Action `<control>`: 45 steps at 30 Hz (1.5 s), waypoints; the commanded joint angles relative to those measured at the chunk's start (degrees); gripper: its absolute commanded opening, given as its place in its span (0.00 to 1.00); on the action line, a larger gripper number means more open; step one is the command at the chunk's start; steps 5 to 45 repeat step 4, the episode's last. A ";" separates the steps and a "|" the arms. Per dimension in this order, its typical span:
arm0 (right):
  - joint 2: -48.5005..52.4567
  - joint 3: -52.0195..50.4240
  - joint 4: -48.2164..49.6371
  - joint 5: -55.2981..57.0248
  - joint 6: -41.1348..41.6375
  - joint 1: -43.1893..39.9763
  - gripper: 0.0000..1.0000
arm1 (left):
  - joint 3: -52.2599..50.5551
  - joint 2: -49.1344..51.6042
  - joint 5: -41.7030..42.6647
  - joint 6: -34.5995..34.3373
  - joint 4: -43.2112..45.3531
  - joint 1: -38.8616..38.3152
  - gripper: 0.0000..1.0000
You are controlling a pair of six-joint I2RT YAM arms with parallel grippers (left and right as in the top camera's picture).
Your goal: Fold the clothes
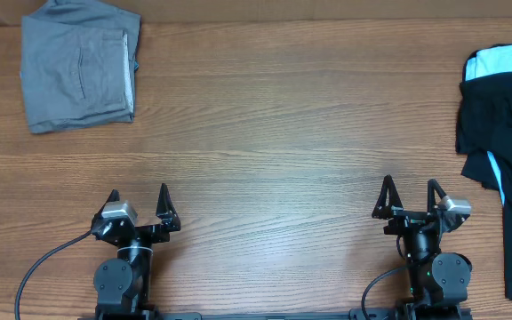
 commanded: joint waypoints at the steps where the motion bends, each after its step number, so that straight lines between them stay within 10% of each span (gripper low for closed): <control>1: -0.68 -0.61 0.17 -0.17 -0.20 -0.22 1.00 | -0.20 -0.61 -0.33 0.92 0.13 0.39 1.00; 45: -0.68 -0.61 0.17 -0.17 -0.20 -0.22 1.00 | -0.20 -0.61 -0.33 0.92 0.13 0.39 1.00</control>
